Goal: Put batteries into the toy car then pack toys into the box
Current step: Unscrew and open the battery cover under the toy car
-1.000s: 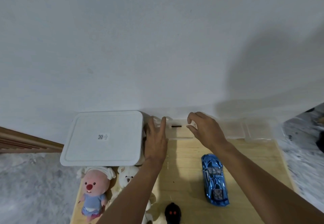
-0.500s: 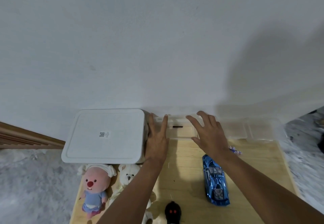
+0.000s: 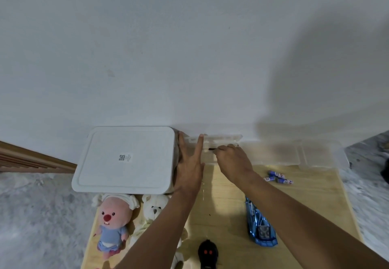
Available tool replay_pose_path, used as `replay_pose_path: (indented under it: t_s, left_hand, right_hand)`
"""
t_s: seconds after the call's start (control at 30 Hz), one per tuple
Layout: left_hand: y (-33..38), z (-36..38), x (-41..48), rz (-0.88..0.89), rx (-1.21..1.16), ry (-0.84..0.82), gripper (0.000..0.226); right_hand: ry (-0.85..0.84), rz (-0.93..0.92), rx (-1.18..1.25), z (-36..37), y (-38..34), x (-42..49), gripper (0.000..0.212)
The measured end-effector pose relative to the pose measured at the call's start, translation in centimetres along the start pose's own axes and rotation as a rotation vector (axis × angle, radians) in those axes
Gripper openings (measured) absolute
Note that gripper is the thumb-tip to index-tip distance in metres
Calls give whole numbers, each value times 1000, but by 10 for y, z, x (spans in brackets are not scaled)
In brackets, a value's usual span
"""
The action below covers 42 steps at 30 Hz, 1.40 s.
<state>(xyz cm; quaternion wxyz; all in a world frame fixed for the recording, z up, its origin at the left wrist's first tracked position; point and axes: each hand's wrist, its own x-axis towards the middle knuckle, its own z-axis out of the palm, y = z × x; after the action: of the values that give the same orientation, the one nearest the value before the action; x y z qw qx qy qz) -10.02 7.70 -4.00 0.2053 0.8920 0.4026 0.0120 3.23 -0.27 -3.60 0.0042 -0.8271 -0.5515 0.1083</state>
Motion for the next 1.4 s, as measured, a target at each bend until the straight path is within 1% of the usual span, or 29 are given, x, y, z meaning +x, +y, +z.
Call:
replay_pose_path:
  t_s: [0.07, 0.17, 0.27, 0.4, 0.6, 0.77, 0.87, 0.97, 1.03, 1.1, 1.17, 1.3, 1.4]
  left_hand:
    - [-1, -1, 1, 2, -1, -3, 115]
    - [-1, 1, 1, -4, 30, 4, 117]
    - [0, 2, 2, 7, 69, 19, 119]
    - [0, 2, 0, 0, 85, 21, 118]
    - [2, 1, 1, -14, 82, 6, 117]
    - [0, 1, 0, 5, 42, -3, 118]
    - [2, 1, 1, -12, 88, -6, 114]
    - [6, -1, -1, -28, 138, -30, 111]
    - [8, -2, -7, -34, 146, -60, 104]
    - [8, 0, -14, -26, 163, -77, 102]
    - [6, 3, -22, -2, 164, -102, 102]
    - [4, -2, -34, 30, 150, -153, 102]
    - [3, -8, -42, 24, 129, -205, 100]
  right_hand:
    - [-58, 24, -37, -1, -4, 12, 43]
    - [-122, 42, -107, 2, -11, 23, 33]
    - [-134, 60, -140, 3, -13, 29, 27]
    - [-152, 57, -165, 1, -9, 35, 26]
    - [-161, 101, -43, 2, -3, 33, 25]
    - [-78, 108, 71, -3, 2, 10, 21]
    - [69, 134, 196, -1, 5, -11, 15]
    - [224, 200, 524, -2, 8, -29, 9]
    - [288, 262, 697, -10, 8, -39, 8]
    - [304, 307, 792, -19, 7, -50, 3]
    - [294, 335, 825, -25, 9, -59, 5]
    - [278, 458, 961, -30, 17, -77, 9]
    - [278, 452, 1068, -32, 21, -89, 11]
